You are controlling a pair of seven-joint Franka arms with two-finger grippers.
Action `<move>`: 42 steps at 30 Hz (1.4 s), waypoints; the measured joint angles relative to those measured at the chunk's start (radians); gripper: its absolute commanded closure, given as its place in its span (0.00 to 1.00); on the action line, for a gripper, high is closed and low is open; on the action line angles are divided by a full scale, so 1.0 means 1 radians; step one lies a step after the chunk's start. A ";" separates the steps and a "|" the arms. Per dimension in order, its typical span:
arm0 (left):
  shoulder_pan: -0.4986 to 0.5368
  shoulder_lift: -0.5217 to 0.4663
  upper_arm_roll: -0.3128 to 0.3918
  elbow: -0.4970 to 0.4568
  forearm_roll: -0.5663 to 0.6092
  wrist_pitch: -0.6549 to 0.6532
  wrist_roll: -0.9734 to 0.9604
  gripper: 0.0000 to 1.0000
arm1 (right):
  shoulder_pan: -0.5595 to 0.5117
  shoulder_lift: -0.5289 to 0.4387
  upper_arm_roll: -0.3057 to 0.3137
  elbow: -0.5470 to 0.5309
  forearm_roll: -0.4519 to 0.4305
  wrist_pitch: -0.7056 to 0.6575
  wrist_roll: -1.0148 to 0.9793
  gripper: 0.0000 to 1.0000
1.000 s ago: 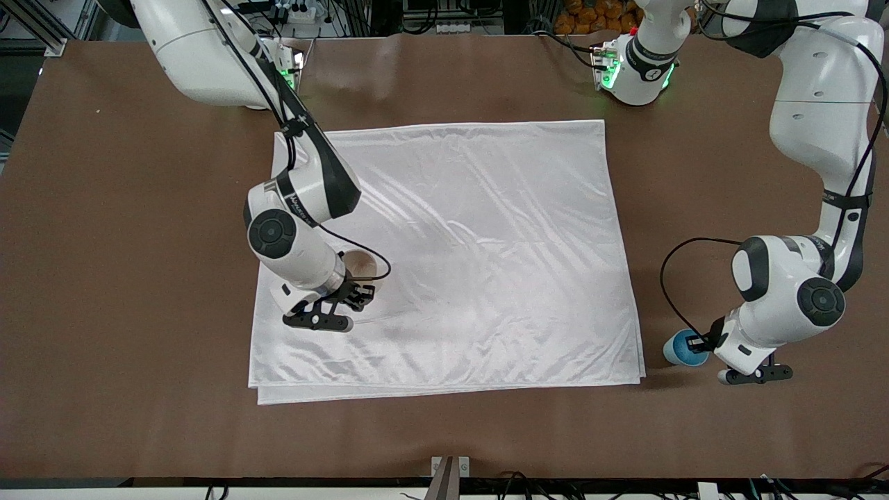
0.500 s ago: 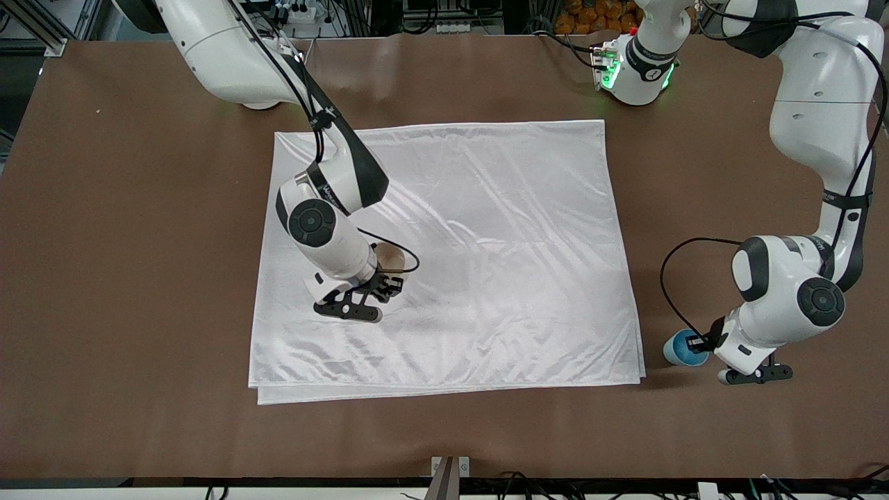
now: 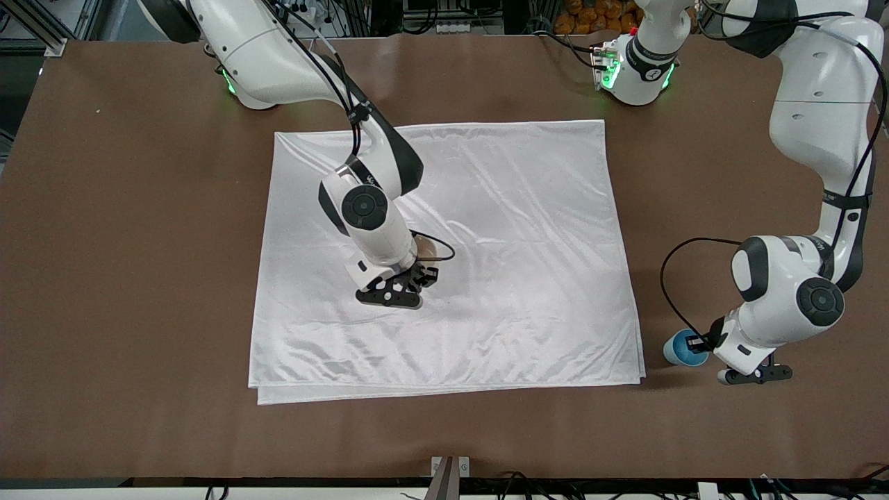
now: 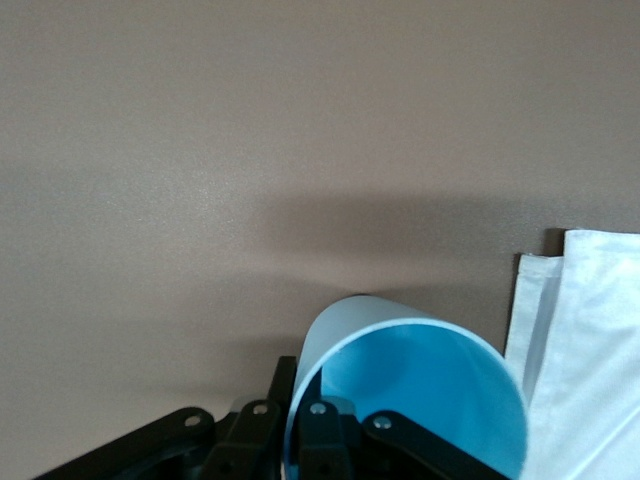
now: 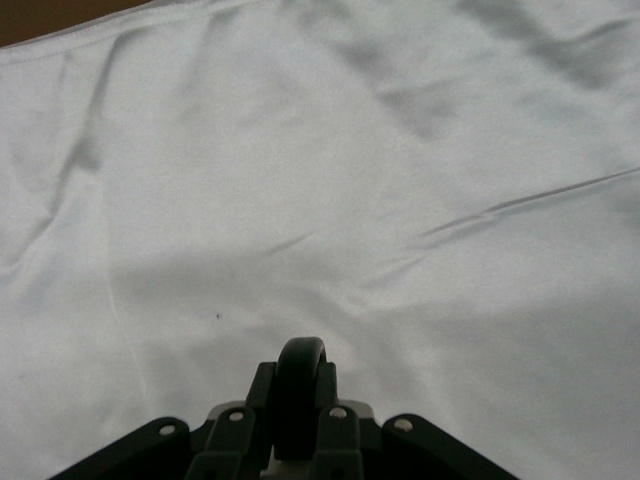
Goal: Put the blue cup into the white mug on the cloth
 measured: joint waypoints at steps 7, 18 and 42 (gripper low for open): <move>0.000 0.000 0.000 0.000 0.002 0.000 0.000 1.00 | 0.024 0.031 -0.001 0.003 -0.005 0.041 0.032 0.96; -0.001 0.000 0.000 0.000 0.004 0.001 0.000 1.00 | 0.030 0.054 -0.004 0.006 -0.009 0.063 0.035 0.00; -0.001 0.000 0.000 0.000 0.006 0.002 0.000 1.00 | -0.034 0.050 -0.051 0.047 -0.032 0.061 0.032 0.00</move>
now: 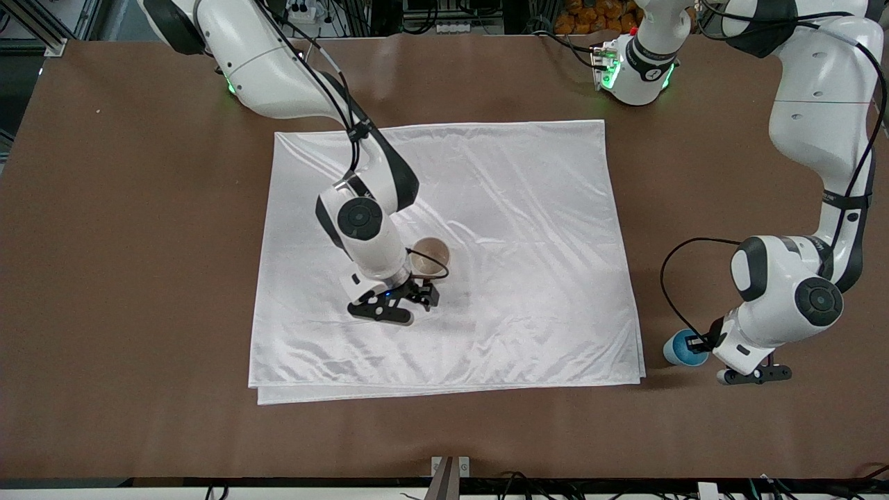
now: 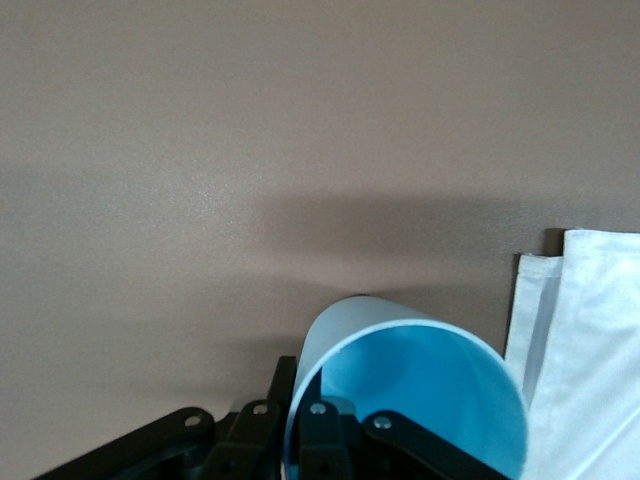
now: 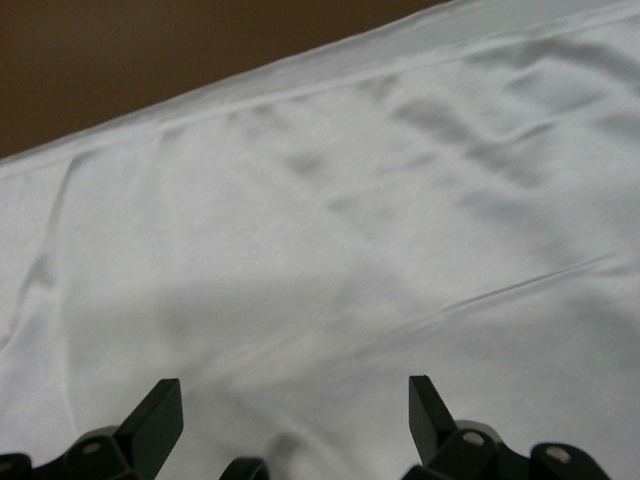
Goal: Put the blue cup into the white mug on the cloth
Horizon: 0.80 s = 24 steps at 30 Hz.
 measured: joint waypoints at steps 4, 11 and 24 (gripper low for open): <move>0.000 0.000 0.000 0.000 0.000 0.000 0.000 1.00 | -0.062 0.000 -0.005 0.003 0.000 -0.001 -0.051 0.00; -0.001 0.000 0.000 0.002 0.009 0.010 0.000 1.00 | -0.157 -0.004 -0.005 0.008 0.000 -0.047 -0.219 0.00; -0.021 -0.039 -0.008 0.024 0.010 0.006 0.000 1.00 | -0.271 -0.046 -0.007 0.017 0.000 -0.248 -0.552 0.00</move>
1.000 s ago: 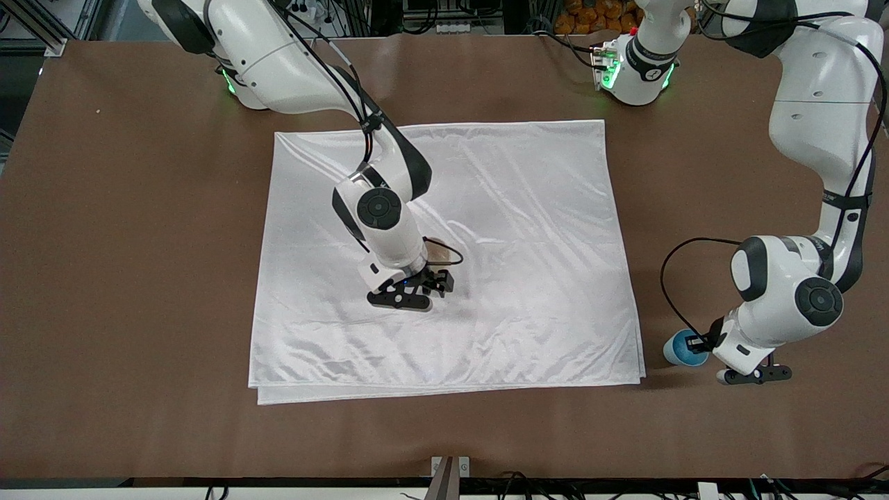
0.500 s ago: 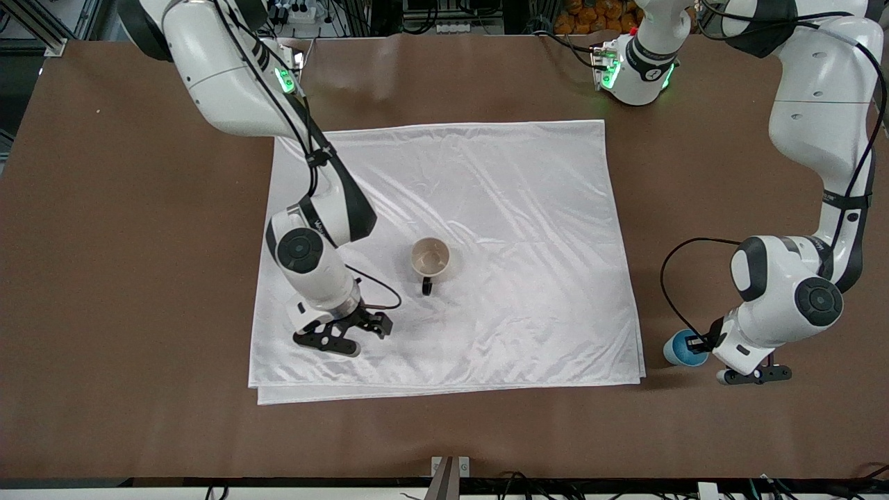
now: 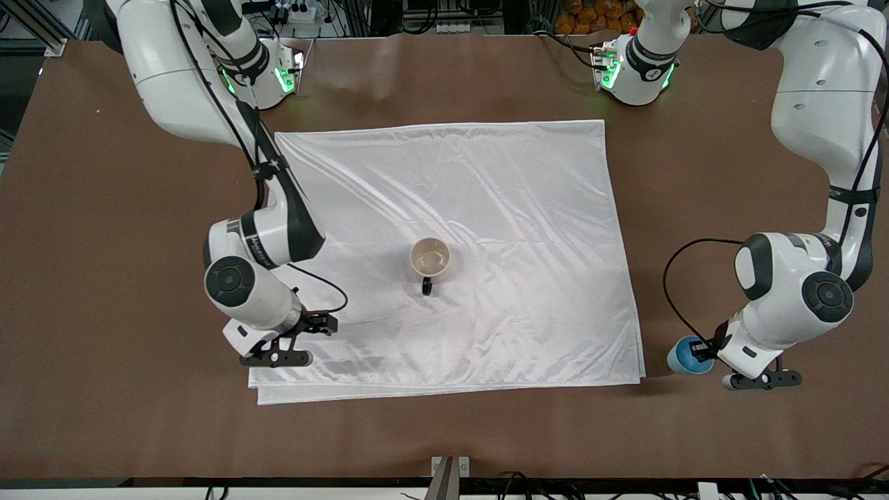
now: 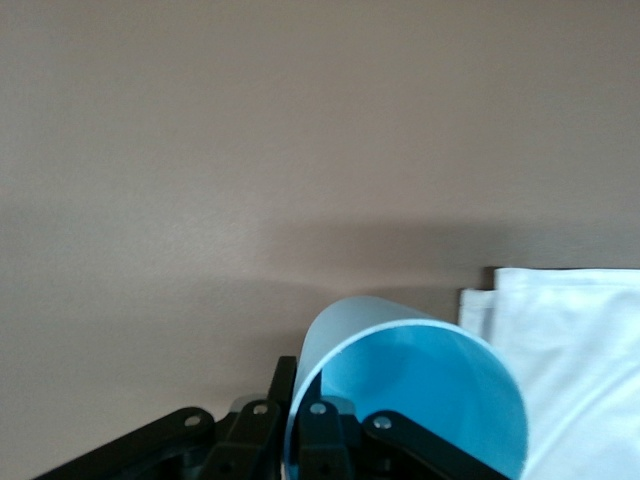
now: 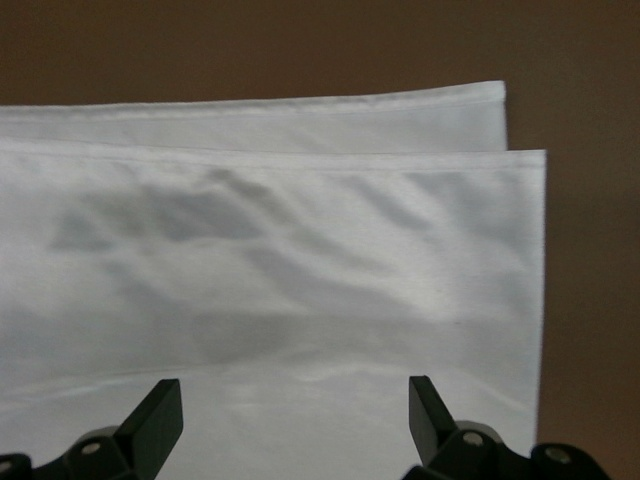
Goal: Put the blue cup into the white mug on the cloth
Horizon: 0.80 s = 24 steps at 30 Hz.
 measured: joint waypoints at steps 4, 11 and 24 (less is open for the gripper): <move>-0.026 -0.024 -0.003 0.001 0.000 -0.017 -0.001 1.00 | -0.063 -0.012 -0.001 0.000 0.000 -0.057 -0.132 0.00; -0.088 -0.074 -0.006 0.001 0.000 -0.072 -0.047 1.00 | -0.155 -0.039 0.000 -0.012 0.001 -0.093 -0.247 0.00; -0.211 -0.147 -0.008 0.002 0.000 -0.107 -0.143 1.00 | -0.164 -0.192 0.004 -0.211 0.001 -0.055 -0.251 0.00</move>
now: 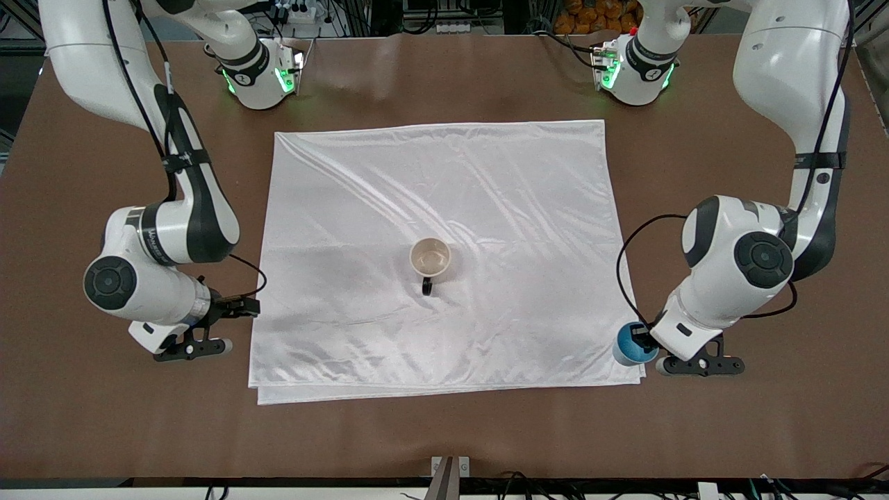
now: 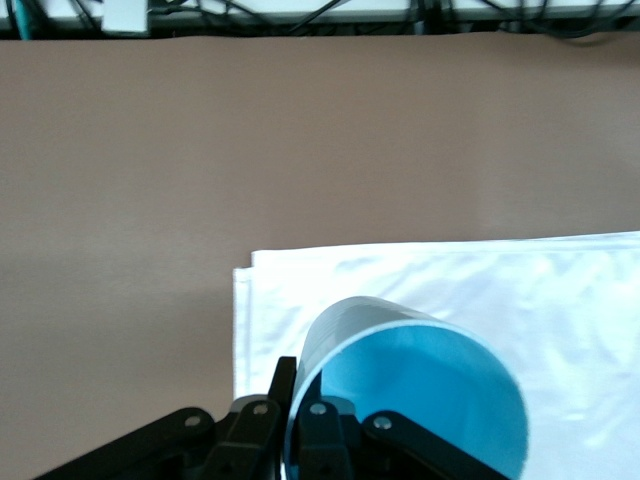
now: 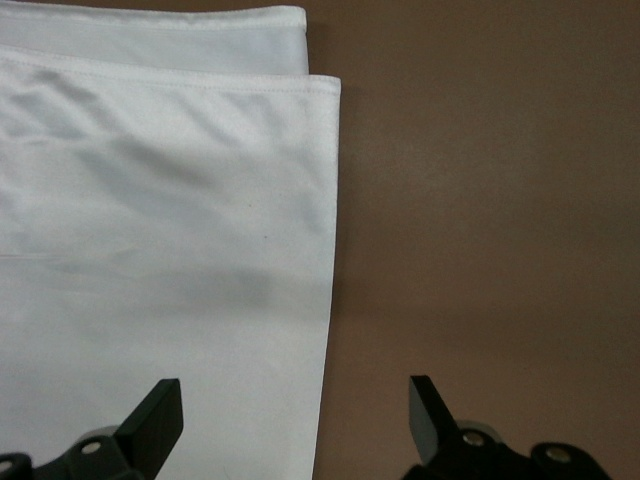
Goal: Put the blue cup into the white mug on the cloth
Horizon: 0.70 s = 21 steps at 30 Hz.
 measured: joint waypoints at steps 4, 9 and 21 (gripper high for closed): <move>-0.038 -0.017 -0.004 0.000 0.000 -0.018 -0.046 1.00 | 0.000 -0.074 0.001 -0.117 0.000 0.083 0.000 0.00; -0.107 -0.034 -0.007 0.000 0.000 -0.055 -0.139 1.00 | 0.000 -0.164 0.002 -0.239 0.000 0.120 0.006 0.00; -0.244 -0.068 -0.010 0.000 0.000 -0.129 -0.362 1.00 | 0.009 -0.344 0.010 -0.396 0.000 0.072 0.072 0.00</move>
